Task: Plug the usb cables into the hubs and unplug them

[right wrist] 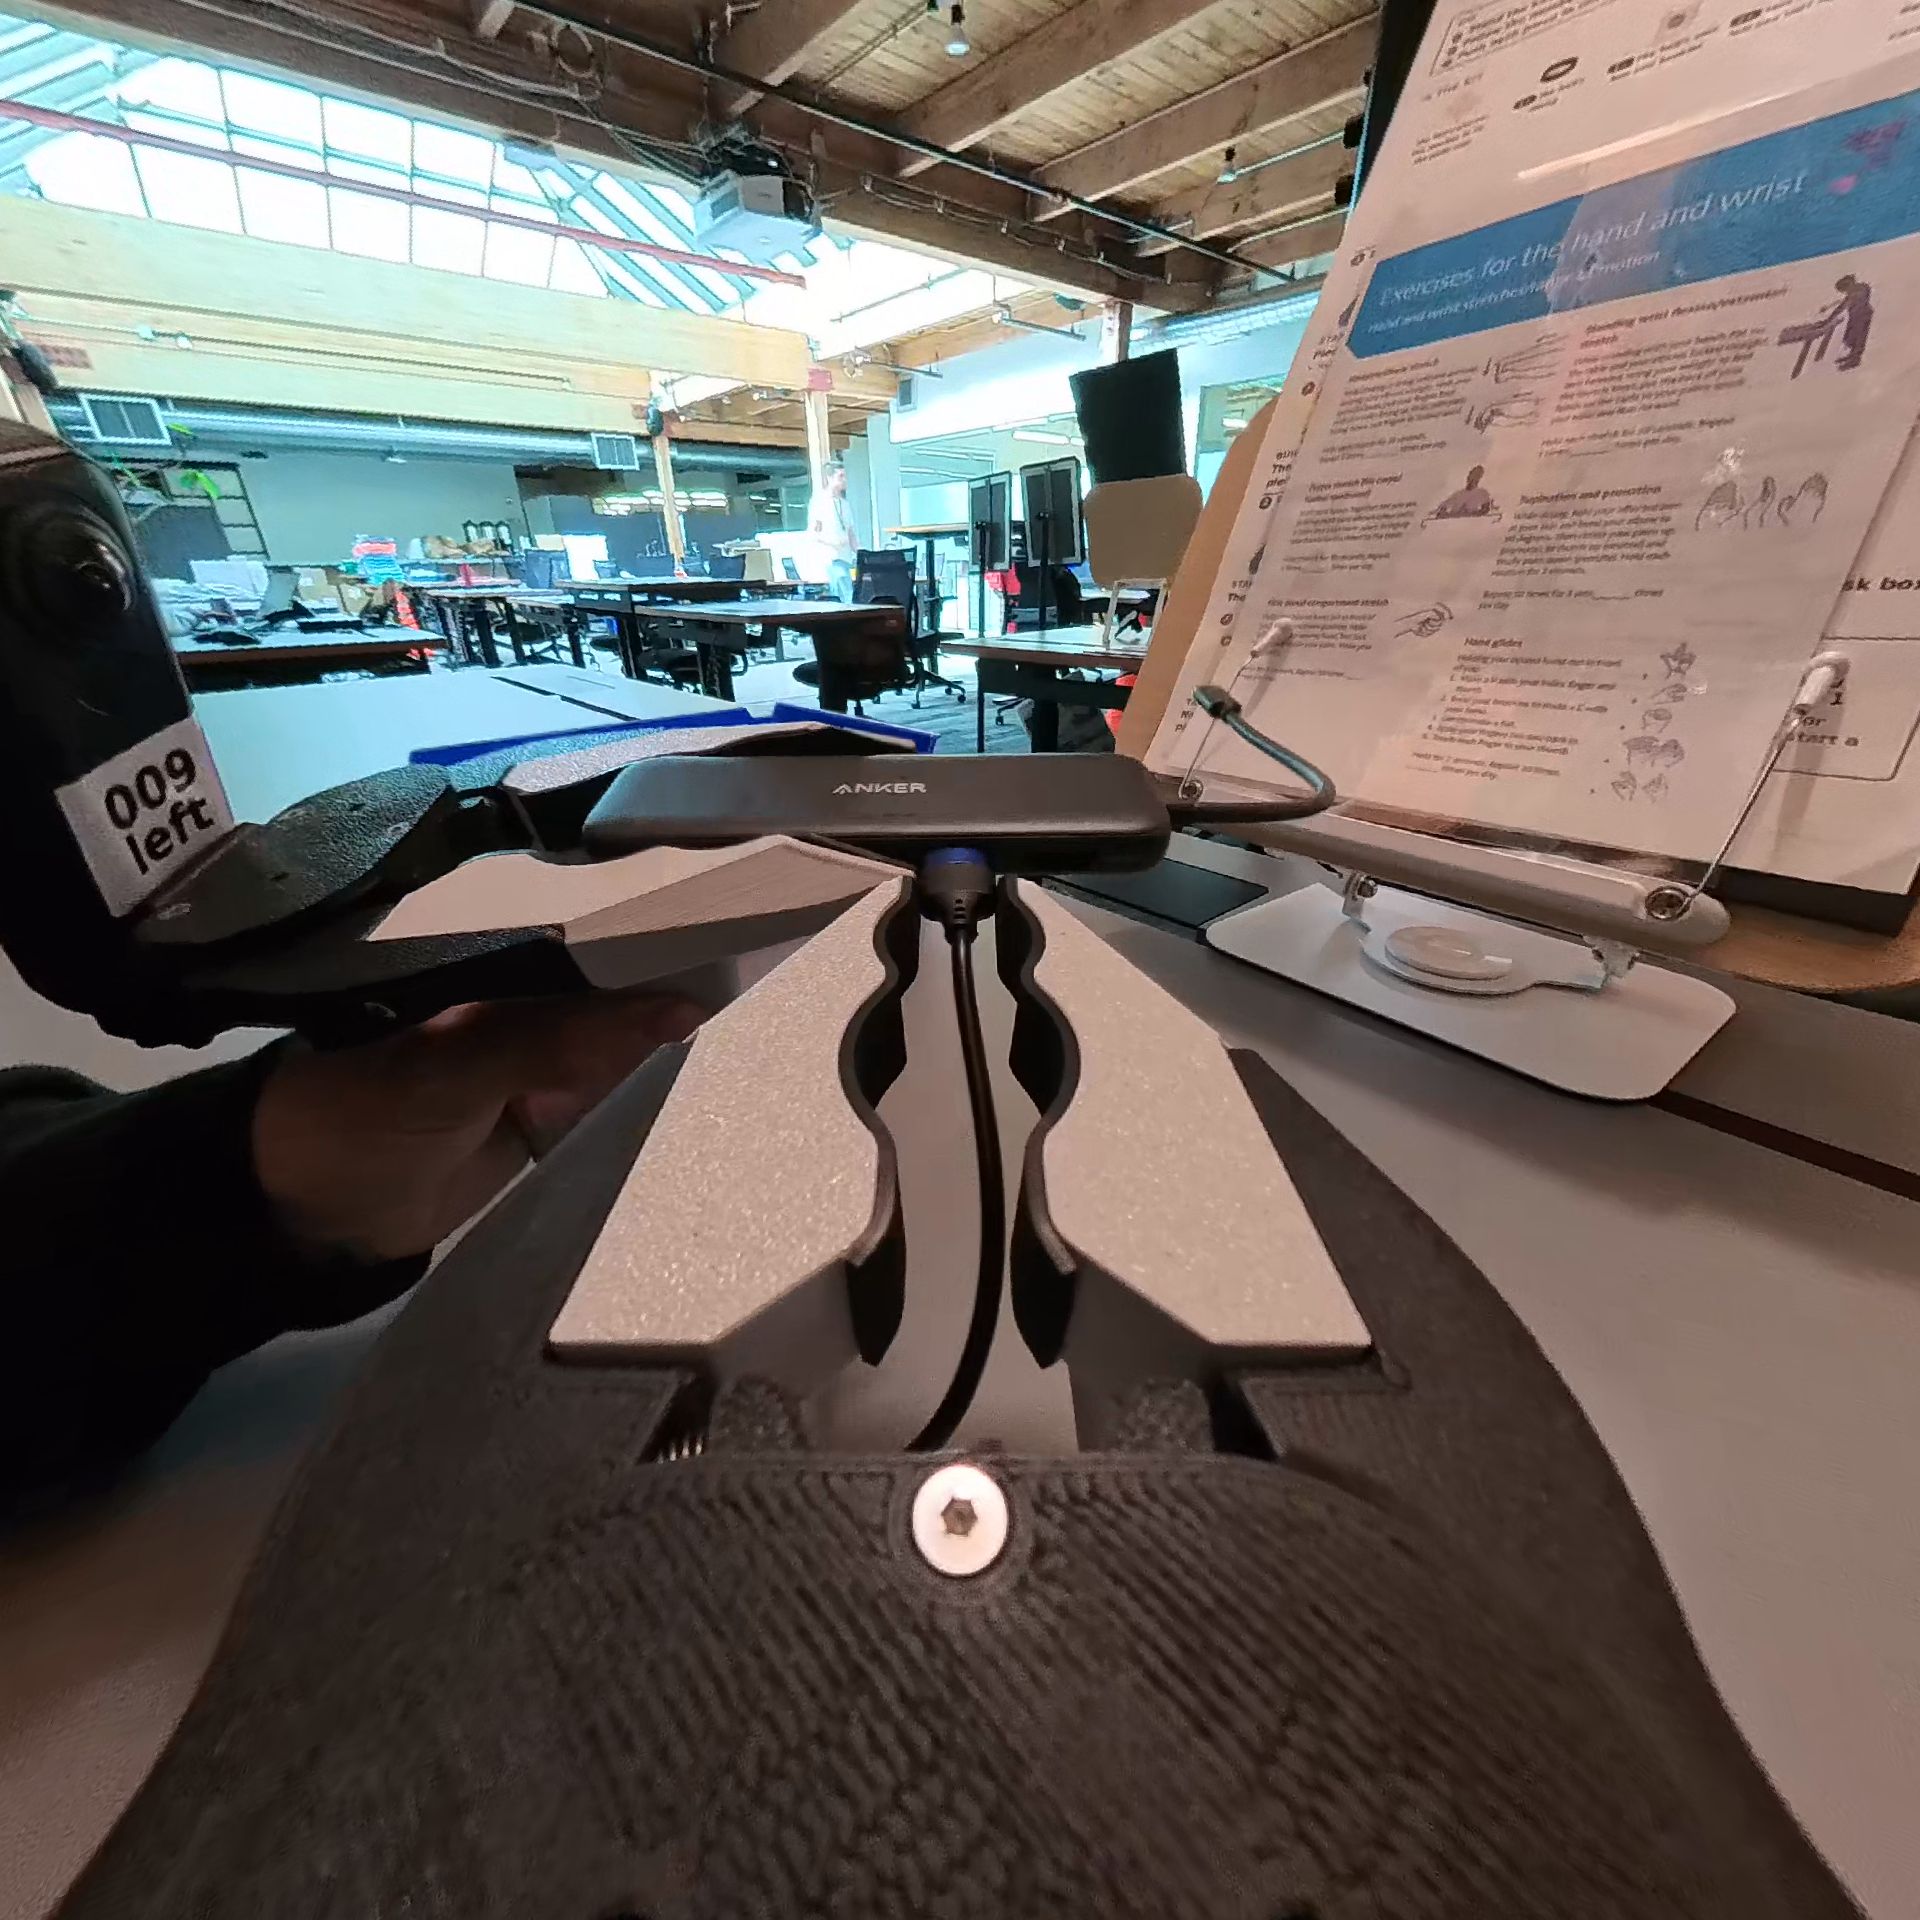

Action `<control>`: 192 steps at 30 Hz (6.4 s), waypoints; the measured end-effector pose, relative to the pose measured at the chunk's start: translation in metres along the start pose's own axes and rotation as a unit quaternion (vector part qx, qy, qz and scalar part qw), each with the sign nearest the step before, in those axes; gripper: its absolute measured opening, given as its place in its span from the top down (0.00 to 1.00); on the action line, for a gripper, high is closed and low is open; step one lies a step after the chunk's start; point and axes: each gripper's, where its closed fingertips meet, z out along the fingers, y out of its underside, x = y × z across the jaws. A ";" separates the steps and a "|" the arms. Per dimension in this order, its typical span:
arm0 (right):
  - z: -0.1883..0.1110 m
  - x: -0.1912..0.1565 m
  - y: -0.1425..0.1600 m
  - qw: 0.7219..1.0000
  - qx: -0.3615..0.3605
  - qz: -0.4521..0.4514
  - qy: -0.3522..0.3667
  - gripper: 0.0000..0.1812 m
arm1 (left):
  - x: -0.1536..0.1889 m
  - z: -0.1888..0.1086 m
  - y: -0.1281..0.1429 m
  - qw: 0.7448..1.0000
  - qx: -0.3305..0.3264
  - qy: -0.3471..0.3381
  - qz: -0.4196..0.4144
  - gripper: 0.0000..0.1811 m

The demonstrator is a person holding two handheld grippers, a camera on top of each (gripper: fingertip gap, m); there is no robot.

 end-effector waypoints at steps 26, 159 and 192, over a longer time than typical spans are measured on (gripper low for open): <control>-0.012 0.009 0.014 0.997 -0.070 -0.017 0.003 0.93 | -0.065 -0.013 0.005 0.987 -0.029 -0.160 0.014 0.72; -0.174 0.172 0.039 0.940 -0.205 -0.049 0.267 0.95 | -0.299 -0.253 0.029 0.895 -0.202 -0.396 -0.042 0.67; -0.005 -0.068 0.063 0.970 -0.132 0.000 0.206 0.84 | -0.280 -0.339 0.084 0.889 -0.168 -0.360 -0.228 0.99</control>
